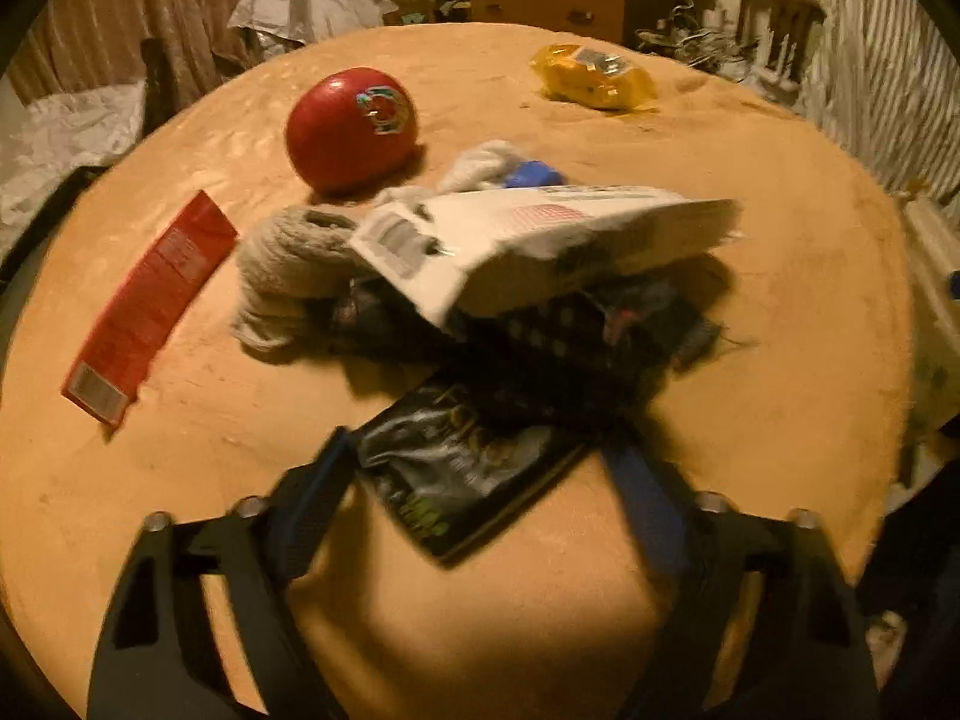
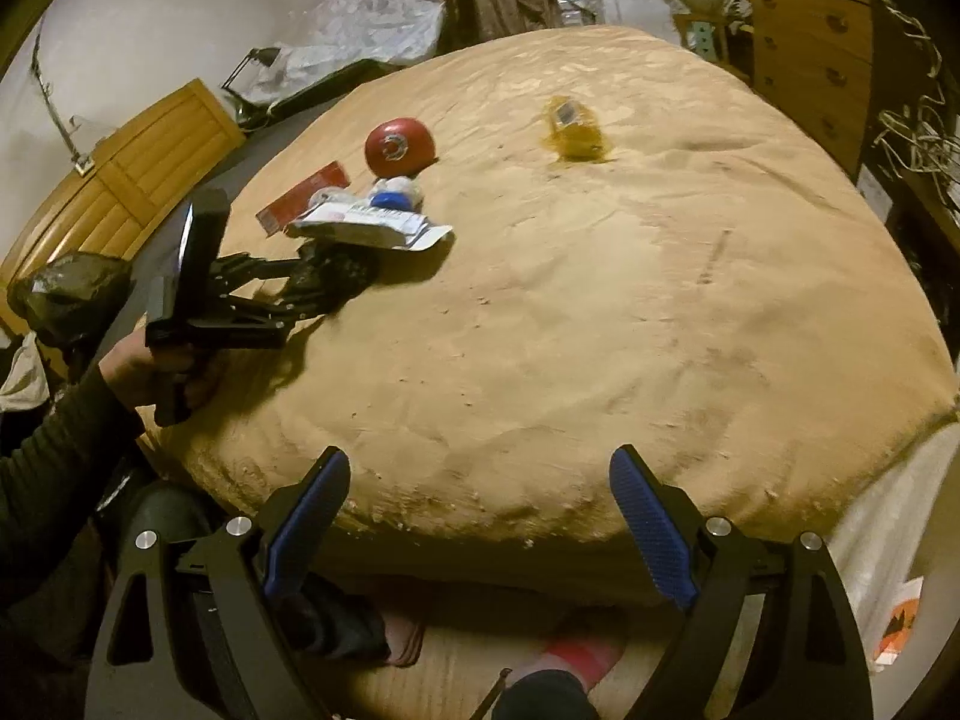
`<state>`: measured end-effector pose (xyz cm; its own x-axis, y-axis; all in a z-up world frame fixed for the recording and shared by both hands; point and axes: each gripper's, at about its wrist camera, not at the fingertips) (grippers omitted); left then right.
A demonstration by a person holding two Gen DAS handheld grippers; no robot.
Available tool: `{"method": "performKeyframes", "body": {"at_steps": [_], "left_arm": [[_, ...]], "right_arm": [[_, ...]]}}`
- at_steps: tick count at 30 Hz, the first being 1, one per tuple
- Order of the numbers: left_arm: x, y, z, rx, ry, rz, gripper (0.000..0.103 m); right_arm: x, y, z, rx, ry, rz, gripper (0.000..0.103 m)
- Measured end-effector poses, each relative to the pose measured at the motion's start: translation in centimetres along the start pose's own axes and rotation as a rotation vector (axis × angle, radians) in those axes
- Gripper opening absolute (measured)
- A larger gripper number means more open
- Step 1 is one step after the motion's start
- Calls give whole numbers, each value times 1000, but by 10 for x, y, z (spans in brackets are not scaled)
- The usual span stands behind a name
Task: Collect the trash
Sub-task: 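Move both open tools back over the trash on the bed, then grasp the black Face tissue packet with the left tool while the right tool grasps the plaid cloth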
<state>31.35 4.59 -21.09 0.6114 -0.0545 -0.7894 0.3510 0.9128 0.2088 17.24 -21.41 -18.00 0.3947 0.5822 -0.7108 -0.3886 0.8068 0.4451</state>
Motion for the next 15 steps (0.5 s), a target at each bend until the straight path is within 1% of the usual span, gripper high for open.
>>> {"method": "performKeyframes", "body": {"at_steps": [1,2,4,6,7,8,10,12,15], "left_arm": [[-1,1,-2,2,0,-46,58],[-7,-1,-7,9,-2,-91,52],[-17,-5,-16,29,-6,-108,48],[-22,-5,-21,15,-9,-100,48],[-26,-2,-23,-15,-19,-81,49],[-25,-2,-23,-39,-17,-72,55],[-25,-4,-20,-73,-27,-55,61],[-24,-10,-17,-75,-32,-47,63],[-14,-20,-9,-44,-23,-27,63]], "right_arm": [[3,1,2,-9,5,6,88],[5,2,4,-15,11,8,88],[12,3,11,-38,27,9,88],[17,6,20,-70,40,10,88],[21,8,26,-92,45,12,88],[24,11,31,-109,48,17,88],[35,16,43,-136,51,44,88],[47,22,56,-144,46,83,88],[61,29,68,-129,31,132,88]]}}
Point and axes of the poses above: each gripper's, at about its wrist camera, not at the fingertips, and x roughly the way its jaws point, y to its left, z to its top, and after that the axes turned 14 degrees about z, right-handed
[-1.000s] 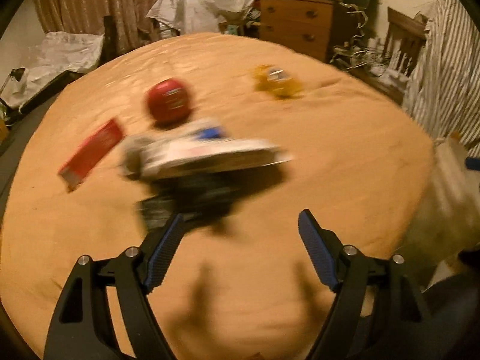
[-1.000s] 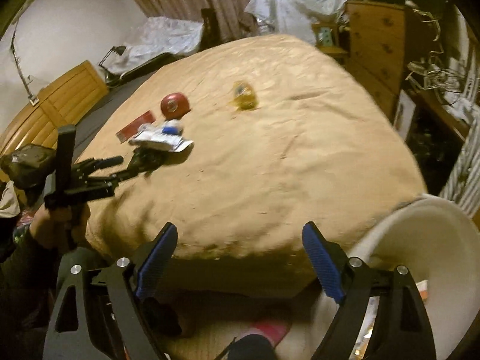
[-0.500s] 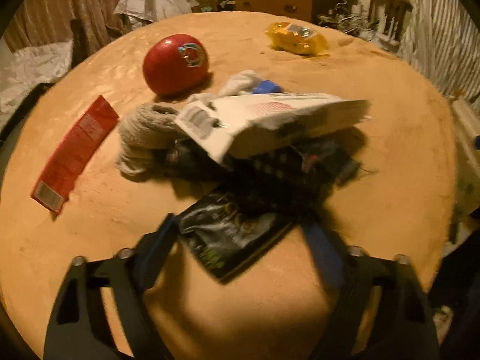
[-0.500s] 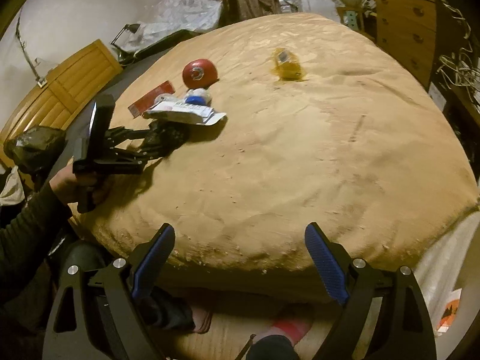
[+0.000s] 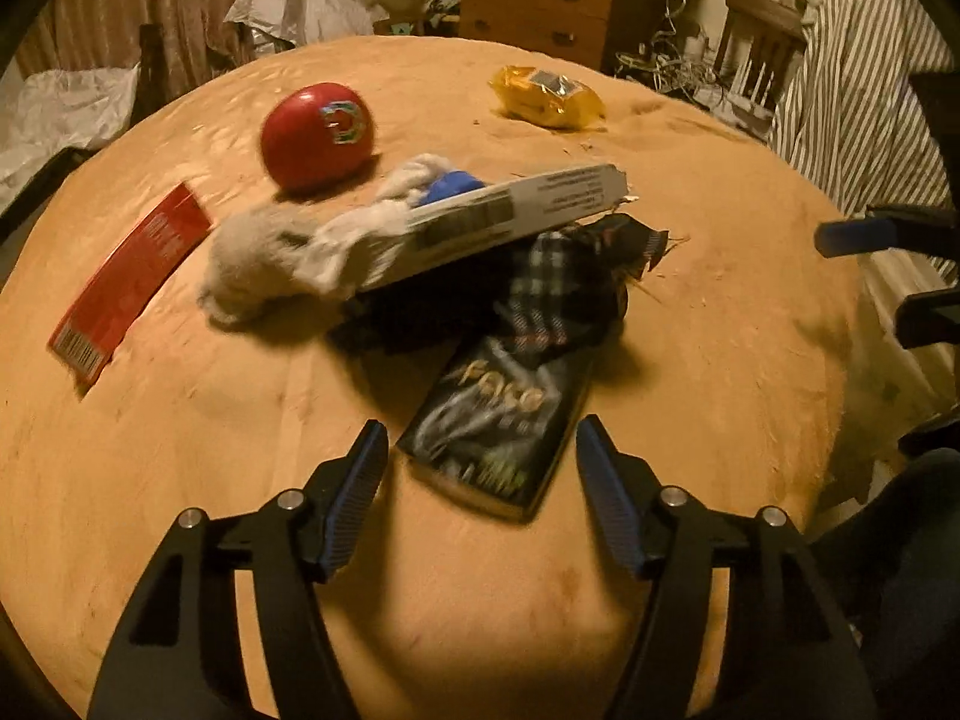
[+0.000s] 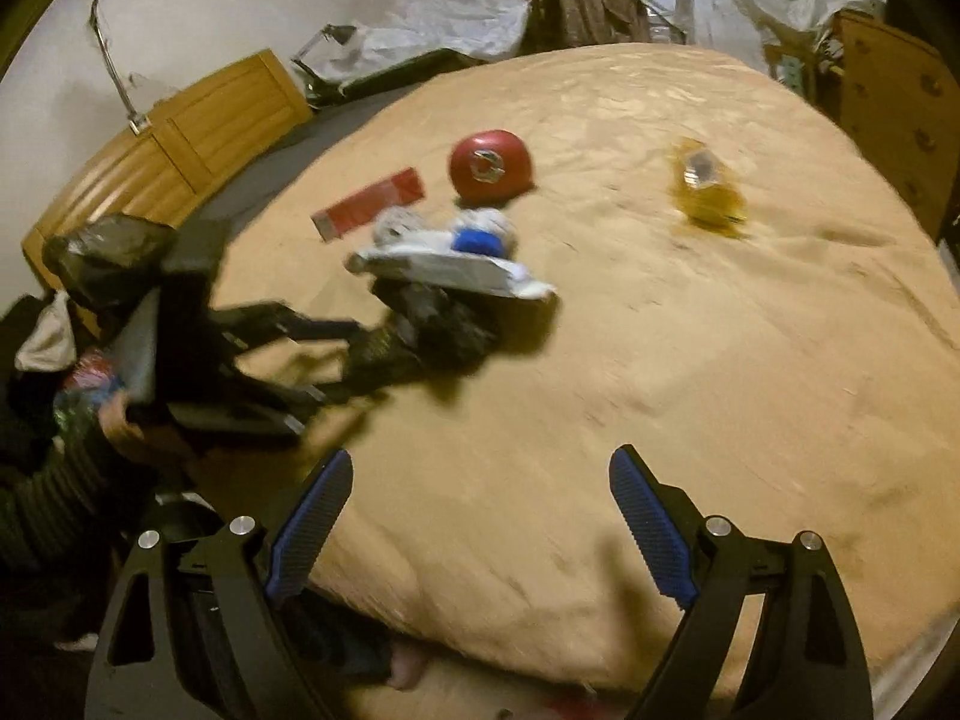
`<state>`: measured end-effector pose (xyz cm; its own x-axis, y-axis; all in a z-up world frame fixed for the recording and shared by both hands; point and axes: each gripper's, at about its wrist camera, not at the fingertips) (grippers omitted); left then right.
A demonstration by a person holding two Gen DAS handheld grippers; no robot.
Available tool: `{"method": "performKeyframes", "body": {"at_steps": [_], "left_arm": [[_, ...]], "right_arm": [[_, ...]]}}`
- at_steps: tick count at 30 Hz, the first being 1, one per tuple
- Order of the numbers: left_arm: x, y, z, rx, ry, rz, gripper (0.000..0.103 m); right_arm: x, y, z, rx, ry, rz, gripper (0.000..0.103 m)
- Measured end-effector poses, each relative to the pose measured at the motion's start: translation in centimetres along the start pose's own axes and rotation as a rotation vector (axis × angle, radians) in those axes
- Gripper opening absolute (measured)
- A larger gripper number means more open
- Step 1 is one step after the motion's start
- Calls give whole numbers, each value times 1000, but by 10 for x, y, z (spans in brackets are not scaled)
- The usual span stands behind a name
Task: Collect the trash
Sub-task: 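Grasp the black Face tissue packet with the left tool while the right tool grasps the plaid cloth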
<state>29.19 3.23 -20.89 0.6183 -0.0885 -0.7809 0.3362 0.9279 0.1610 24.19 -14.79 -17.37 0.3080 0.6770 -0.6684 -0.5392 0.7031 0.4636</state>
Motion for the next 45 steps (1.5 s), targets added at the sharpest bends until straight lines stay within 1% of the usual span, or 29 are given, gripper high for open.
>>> {"method": "performKeyframes", "body": {"at_steps": [3,5,7,8,10,12,15,17,19,21,23,25,29,30,31,32,33,35,38,43,44,45], "left_arm": [[12,-7,9,2,23,9,62],[13,-6,11,-20,30,1,50],[6,-7,8,-12,28,-2,45],[2,-6,4,-1,28,2,44],[-8,-5,-6,22,30,20,44],[-16,2,-18,17,34,46,44],[-27,26,-41,-57,52,81,45],[-30,42,-55,-124,63,125,47],[-30,51,-61,-181,64,138,49],[-29,52,-61,-203,58,152,50],[-26,48,-57,-208,52,188,50],[-24,47,-54,-221,52,203,50],[-21,49,-50,-253,55,241,52],[-21,49,-49,-260,57,243,52],[-21,49,-49,-264,57,247,52],[-20,49,-49,-267,58,251,52],[-20,49,-48,-269,59,255,52],[-20,51,-48,-275,57,255,52],[-20,52,-51,-278,53,249,52],[-24,53,-58,-284,49,236,52],[-25,54,-60,-285,47,230,52],[-26,55,-62,-287,45,224,52]], "right_arm": [[12,7,6,11,-15,26,88],[19,11,5,13,-13,33,88],[24,16,3,-1,-1,24,88],[25,17,2,-11,6,19,88],[24,18,1,-19,9,17,88],[22,17,3,-21,3,17,88],[25,16,6,-20,-1,23,88],[35,18,7,-15,5,38,88],[47,19,9,-15,10,45,87],[63,22,15,-17,1,29,87],[78,23,26,-17,-31,-10,87],[96,24,39,-17,-56,-39,87],[129,27,57,-50,-54,-102,87],[136,28,59,-63,-52,-124,86],[141,27,61,-72,-48,-141,82],[144,27,62,-79,-45,-157,68],[145,26,62,-87,-42,-180,57],[142,26,59,-88,-42,-178,51],[128,30,46,-96,-15,-156,50],[97,36,9,-96,40,-131,50],[93,37,4,-93,47,-133,51],[85,37,-1,-97,50,-135,55]]}}
Point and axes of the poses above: each gripper's, at about its wrist camera, not at the fingertips, and x roughly the way its jaws point, y to its left, z to its top, and after that the axes turned 14 degrees about z, right-handed
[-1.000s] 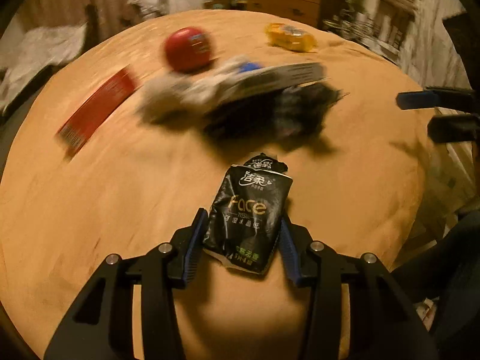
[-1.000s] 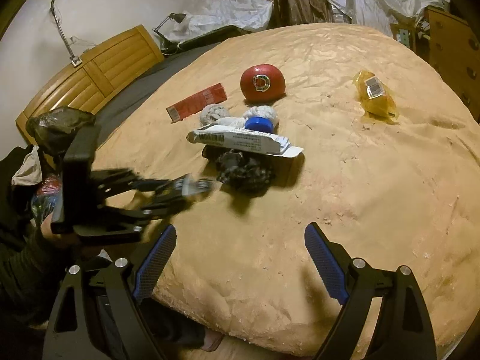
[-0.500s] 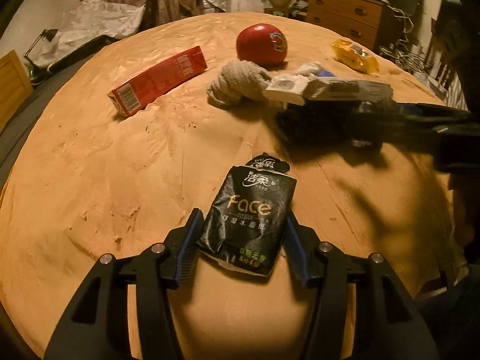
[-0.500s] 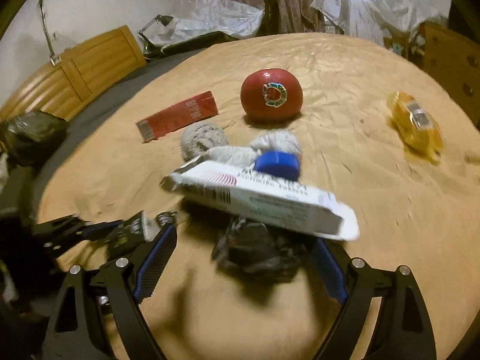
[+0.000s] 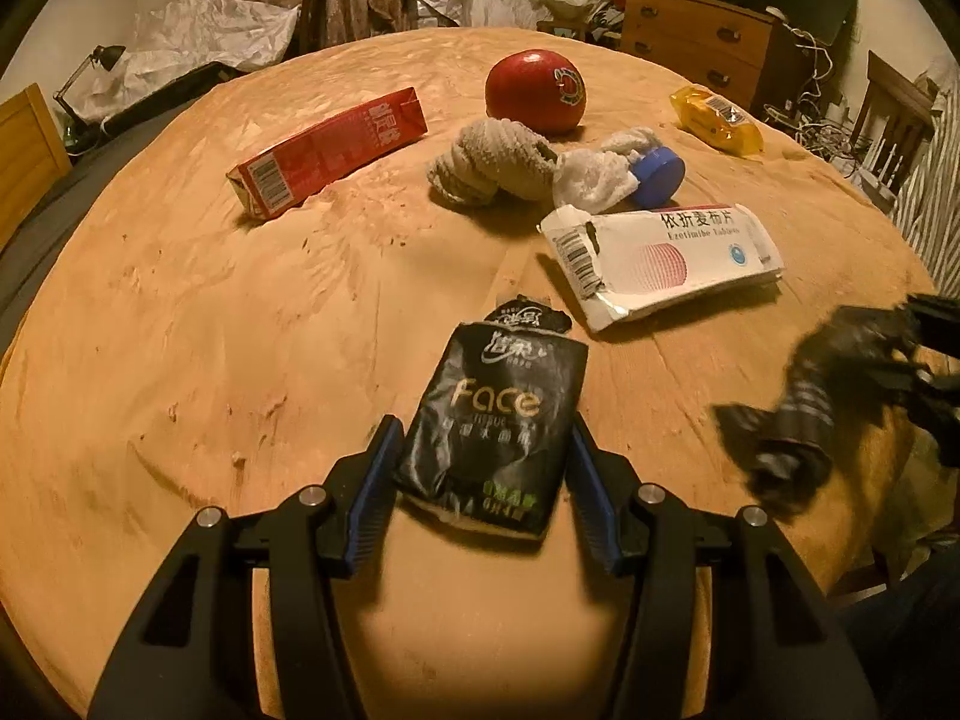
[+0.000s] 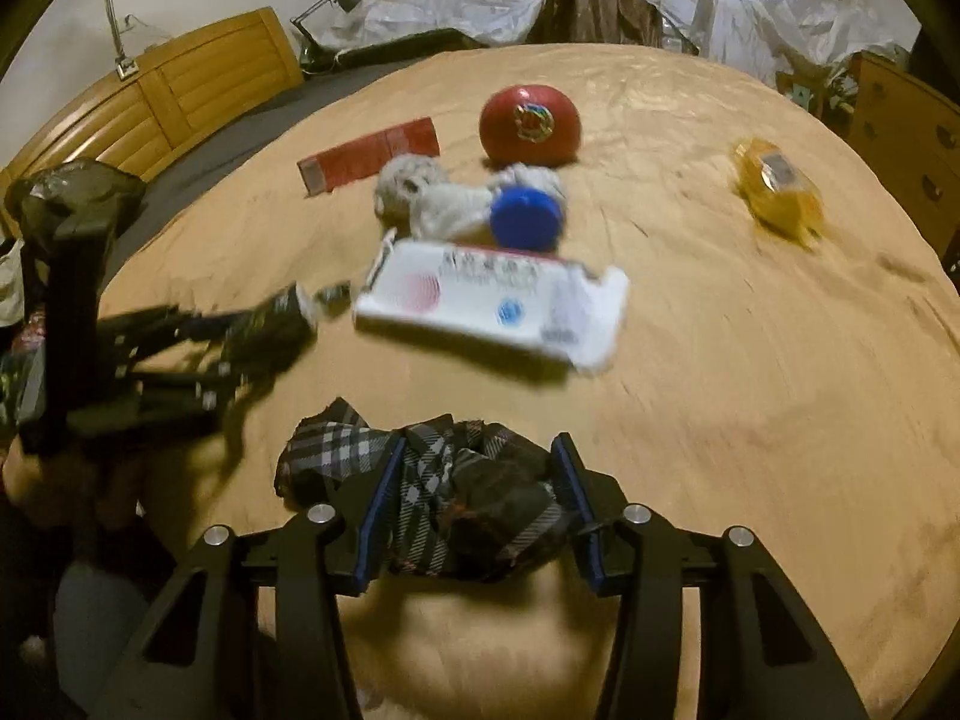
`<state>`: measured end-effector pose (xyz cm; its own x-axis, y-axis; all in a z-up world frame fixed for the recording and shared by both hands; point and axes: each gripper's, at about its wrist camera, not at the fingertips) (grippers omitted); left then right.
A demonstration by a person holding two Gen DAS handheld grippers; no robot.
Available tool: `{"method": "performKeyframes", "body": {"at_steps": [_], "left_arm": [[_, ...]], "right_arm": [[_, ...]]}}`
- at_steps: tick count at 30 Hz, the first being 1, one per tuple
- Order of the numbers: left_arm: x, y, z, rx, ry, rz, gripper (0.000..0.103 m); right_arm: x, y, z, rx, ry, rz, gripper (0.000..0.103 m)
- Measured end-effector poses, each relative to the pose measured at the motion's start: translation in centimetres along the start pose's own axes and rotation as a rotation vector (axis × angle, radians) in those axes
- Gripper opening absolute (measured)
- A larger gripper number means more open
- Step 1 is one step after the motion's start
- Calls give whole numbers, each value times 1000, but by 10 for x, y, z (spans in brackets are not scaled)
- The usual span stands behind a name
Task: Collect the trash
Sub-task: 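Grasp the black Face tissue packet with the left tool while the right tool grasps the plaid cloth, then lift the black packet with the left tool while the right tool lifts the plaid cloth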
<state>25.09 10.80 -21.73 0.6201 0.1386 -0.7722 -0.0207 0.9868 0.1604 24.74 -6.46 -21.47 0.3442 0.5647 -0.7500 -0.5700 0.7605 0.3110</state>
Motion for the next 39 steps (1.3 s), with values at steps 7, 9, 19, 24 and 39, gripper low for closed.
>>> {"method": "performKeyframes", "body": {"at_steps": [7,9,19,24,39], "left_arm": [[-2,-3,0,13,7,-22,60],[-2,-4,0,22,9,-24,61],[2,-11,3,0,9,-3,70],[3,-15,6,-22,10,12,72],[0,-18,3,-57,-25,64,69]], "right_arm": [[-42,-1,-8,-30,-73,9,79],[-39,0,-8,-32,-37,9,81],[-29,-14,-41,427,-186,123,69],[-7,-12,-27,450,-189,102,68],[-9,-1,-29,510,-253,58,69]]}}
Point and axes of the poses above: each gripper's, at about its wrist camera, not at the fingertips, and x roughly the way its jaws point, y to its left, z to its top, and after that the axes turned 14 degrees about z, right-handed
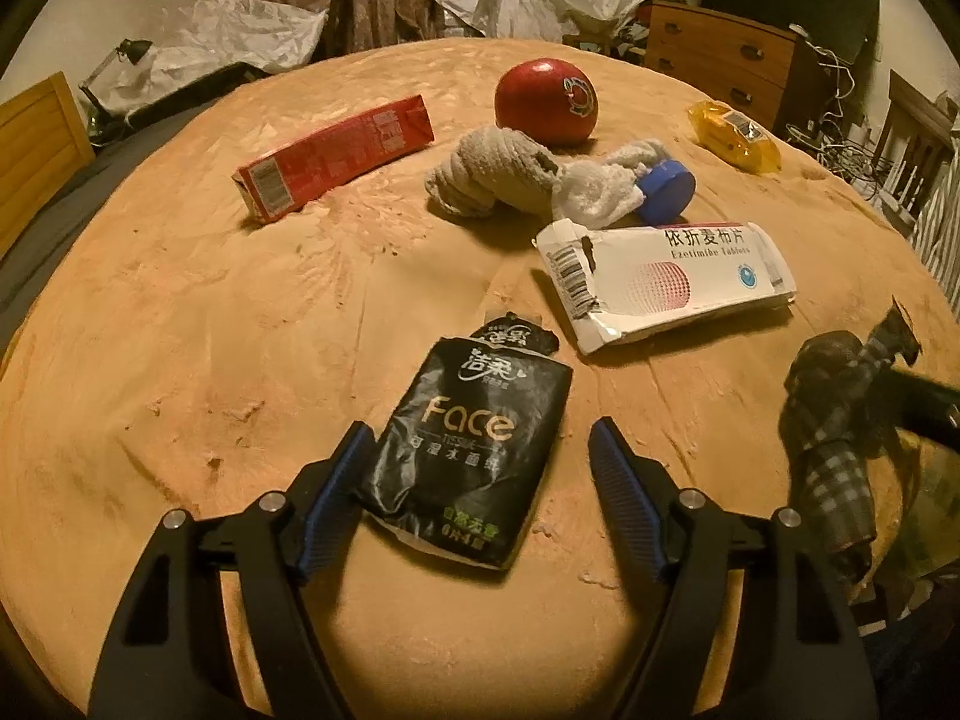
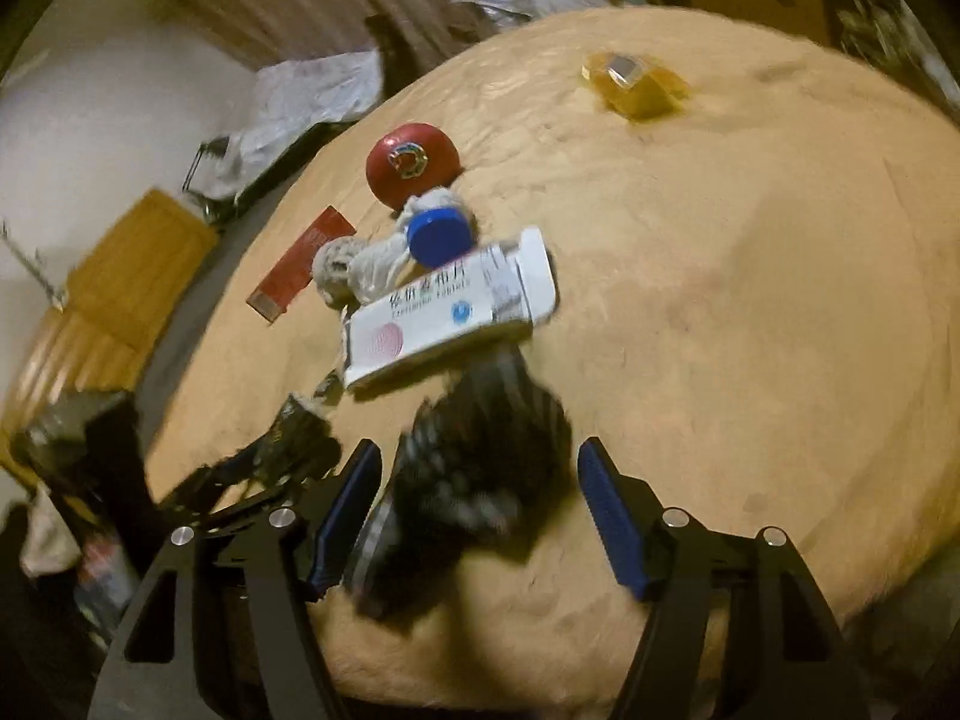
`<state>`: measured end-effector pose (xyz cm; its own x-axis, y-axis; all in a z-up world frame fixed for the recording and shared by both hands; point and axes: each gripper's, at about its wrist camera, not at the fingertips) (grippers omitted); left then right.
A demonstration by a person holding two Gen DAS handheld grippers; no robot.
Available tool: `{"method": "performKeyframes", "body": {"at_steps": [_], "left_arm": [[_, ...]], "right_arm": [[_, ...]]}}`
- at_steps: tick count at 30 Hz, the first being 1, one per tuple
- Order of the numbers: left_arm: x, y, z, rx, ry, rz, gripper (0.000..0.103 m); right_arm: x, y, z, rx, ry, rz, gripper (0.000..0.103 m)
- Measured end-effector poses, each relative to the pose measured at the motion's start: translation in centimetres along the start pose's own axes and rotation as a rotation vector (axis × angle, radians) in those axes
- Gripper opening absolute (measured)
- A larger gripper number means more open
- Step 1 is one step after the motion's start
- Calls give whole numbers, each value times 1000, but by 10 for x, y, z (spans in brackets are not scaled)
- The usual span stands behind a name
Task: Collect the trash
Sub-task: 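Lift the black packet with the left tool while the right tool lifts the plaid cloth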
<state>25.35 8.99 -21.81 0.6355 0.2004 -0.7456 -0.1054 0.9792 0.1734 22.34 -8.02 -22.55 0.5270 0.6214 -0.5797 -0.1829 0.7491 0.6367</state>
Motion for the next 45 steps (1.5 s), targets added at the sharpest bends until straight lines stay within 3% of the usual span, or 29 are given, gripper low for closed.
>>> {"method": "performKeyframes", "body": {"at_steps": [4,9,11,14,17,19,20,23,38,45], "left_arm": [[-4,6,-3,-2,-15,15,69],[-1,10,-3,-9,1,-4,69],[1,9,-2,-8,2,-6,58],[-1,8,-1,-11,-1,-4,50],[-3,5,-2,-11,-9,11,47],[-5,4,-3,-11,-14,21,45],[-7,3,-4,-14,-17,23,44],[-16,3,-3,-28,-36,29,44],[-139,-1,18,-142,-300,94,44],[-188,-10,15,-184,-442,167,45]], "right_arm": [[6,5,-14,13,35,13,69],[25,12,2,-15,46,-7,69],[35,11,7,-39,54,-25,67],[46,18,12,-134,71,-71,55],[53,22,13,-209,94,-88,50],[54,26,12,-264,119,-72,31],[54,30,10,-292,130,-65,27],[46,37,5,-354,126,-57,27],[-69,95,6,-569,-190,-67,27],[-116,122,-3,-632,-314,-66,27]]}}
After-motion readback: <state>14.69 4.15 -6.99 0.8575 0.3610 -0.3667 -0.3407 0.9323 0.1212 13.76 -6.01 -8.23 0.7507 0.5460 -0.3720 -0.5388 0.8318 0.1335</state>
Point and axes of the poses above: each gripper's, at about its wrist camera, not at the fingertips, and x roughly the way its jaws point, y to its left, z to its top, and after that the axes turned 14 degrees about z, right-handed
